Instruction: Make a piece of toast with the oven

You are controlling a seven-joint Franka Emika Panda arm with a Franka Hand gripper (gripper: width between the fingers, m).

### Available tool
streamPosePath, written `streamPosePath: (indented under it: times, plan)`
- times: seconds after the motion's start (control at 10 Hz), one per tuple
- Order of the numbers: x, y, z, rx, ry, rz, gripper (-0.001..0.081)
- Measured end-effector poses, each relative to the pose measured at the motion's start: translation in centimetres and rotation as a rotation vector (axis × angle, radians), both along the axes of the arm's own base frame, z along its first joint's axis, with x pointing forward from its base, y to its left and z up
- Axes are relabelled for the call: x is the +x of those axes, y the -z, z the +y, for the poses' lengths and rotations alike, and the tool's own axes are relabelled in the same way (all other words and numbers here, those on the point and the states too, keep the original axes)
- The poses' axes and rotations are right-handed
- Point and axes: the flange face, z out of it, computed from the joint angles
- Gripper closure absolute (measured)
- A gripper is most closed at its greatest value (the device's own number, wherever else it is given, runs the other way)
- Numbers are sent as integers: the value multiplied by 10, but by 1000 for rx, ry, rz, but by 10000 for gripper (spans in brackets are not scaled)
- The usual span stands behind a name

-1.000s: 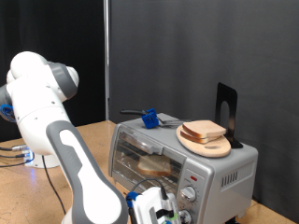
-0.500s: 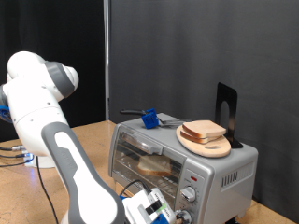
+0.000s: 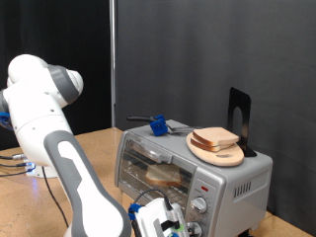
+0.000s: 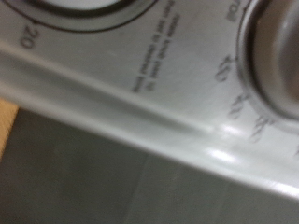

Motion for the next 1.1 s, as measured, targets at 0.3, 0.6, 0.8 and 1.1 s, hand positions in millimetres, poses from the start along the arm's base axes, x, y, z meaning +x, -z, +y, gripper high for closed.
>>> streamPosePath:
  times: [0.3,0.6,0.8,1.1]
  plan:
    - [-2,-1,-13,-22,-51,381,806]
    - [-8,-12,-27,-70,-172,732,806]
    - [-4,-13,-32,-67,-132,511,806]
    - [-2,-10,-35,-54,-68,130,806]
